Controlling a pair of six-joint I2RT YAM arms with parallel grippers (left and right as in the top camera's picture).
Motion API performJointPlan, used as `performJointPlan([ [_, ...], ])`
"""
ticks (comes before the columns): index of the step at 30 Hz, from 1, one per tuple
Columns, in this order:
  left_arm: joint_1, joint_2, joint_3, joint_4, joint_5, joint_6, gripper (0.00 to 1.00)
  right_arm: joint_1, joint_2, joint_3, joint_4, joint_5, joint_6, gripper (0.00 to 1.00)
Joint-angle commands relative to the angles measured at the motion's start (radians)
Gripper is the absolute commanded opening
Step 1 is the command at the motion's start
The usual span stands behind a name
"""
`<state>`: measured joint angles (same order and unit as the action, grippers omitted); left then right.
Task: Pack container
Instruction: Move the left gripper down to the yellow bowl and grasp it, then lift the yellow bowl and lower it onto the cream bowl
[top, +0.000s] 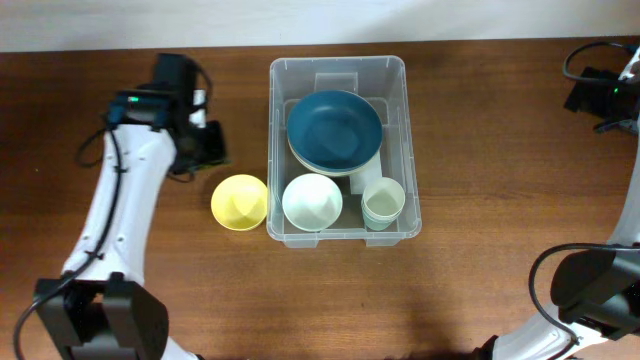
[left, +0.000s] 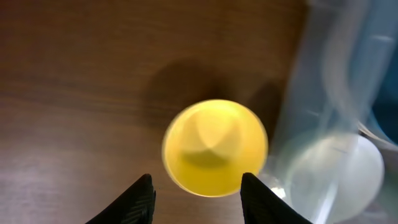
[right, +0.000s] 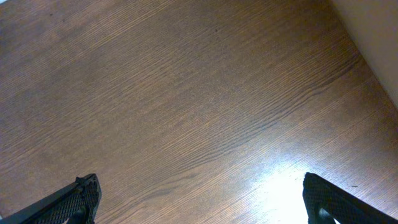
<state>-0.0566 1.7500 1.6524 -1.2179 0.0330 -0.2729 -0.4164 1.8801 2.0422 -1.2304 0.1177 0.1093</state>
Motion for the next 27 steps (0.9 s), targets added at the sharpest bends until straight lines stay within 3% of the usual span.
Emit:
performJointPlan([
  [1,0.035,-0.015,-0.083,0.031,-0.003,0.002,0.46,-0.003,-0.015,0.015,0.0,0.002,0.011,0.99],
  [5,0.04,-0.015,-0.276,0.2,-0.003,-0.006,0.49,-0.003,-0.015,0.015,0.0,0.002,0.011,0.99],
  [8,0.04,-0.015,-0.467,0.409,0.001,-0.052,0.51,-0.003,-0.015,0.015,0.0,0.002,0.011,0.99],
  [16,0.04,-0.015,-0.676,0.587,0.005,-0.052,0.53,-0.003,-0.015,0.015,0.0,0.002,0.011,0.99],
  [24,0.04,-0.015,-0.679,0.613,0.006,-0.053,0.36,-0.003,-0.015,0.015,0.0,0.002,0.011,0.99],
  [26,0.04,-0.015,-0.685,0.622,0.014,-0.056,0.25,-0.003,-0.015,0.015,0.0,0.002,0.011,0.99],
  [27,0.04,-0.015,-0.687,0.622,0.026,-0.055,0.13,-0.003,-0.015,0.015,0.0,0.002,0.011,0.99],
])
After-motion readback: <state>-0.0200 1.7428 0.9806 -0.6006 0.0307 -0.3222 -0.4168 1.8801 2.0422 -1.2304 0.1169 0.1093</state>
